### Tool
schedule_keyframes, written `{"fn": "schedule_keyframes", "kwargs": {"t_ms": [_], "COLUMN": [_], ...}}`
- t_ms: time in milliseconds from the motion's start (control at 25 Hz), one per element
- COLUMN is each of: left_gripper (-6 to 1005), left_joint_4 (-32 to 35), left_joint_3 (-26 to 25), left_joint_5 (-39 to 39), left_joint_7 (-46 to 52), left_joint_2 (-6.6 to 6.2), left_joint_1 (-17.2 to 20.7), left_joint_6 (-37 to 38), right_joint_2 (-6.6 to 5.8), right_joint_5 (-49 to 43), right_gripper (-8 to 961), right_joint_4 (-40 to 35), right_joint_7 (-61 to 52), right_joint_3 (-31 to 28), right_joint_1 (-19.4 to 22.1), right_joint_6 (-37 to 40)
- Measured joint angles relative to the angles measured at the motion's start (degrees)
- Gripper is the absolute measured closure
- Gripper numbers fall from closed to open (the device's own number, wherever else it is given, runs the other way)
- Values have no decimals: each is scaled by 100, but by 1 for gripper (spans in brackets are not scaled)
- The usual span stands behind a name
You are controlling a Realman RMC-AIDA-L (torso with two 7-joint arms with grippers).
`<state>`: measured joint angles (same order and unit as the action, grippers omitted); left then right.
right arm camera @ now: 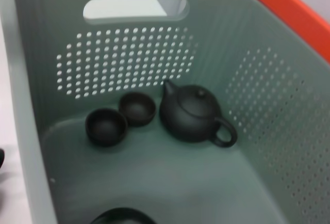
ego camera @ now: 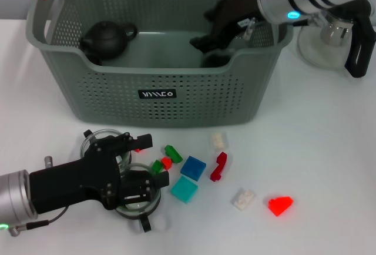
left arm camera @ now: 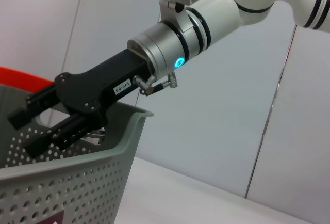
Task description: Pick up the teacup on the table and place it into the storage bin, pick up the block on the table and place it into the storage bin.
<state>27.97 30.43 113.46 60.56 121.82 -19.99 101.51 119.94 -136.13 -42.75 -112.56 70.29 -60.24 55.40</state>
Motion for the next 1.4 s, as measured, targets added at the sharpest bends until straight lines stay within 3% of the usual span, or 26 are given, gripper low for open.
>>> {"fn": "schedule_keyframes", "kwargs": {"t_ms": [160, 480, 960, 1160, 1400], "left_gripper": [124, 123, 124, 124, 123], "left_joint_4": [19, 33, 56, 89, 218], "left_joint_3": [-4, -20, -180, -179, -178], "left_joint_5": [-1, -37, -6, -2, 1], "left_joint_7": [0, 0, 36, 51, 51], "left_joint_2": [-8, -50, -107, -135, -158], "left_joint_1": [-11, -13, -22, -23, -23], "left_joint_6": [0, 0, 9, 10, 77], "right_joint_2": [5, 8, 16, 30, 21], "right_joint_5": [77, 827, 2337, 2437, 2862], "right_gripper": [273, 186, 186, 187, 193], "right_joint_4": [-397, -1707, -3449, -3836, -3940], "right_joint_7": [-14, 8, 360, 545, 1448], "right_joint_3": [-66, -194, -168, -14, -76], "right_joint_1": [115, 681, 2155, 2733, 3262], "right_joint_6": [149, 647, 1693, 1854, 2769]}}
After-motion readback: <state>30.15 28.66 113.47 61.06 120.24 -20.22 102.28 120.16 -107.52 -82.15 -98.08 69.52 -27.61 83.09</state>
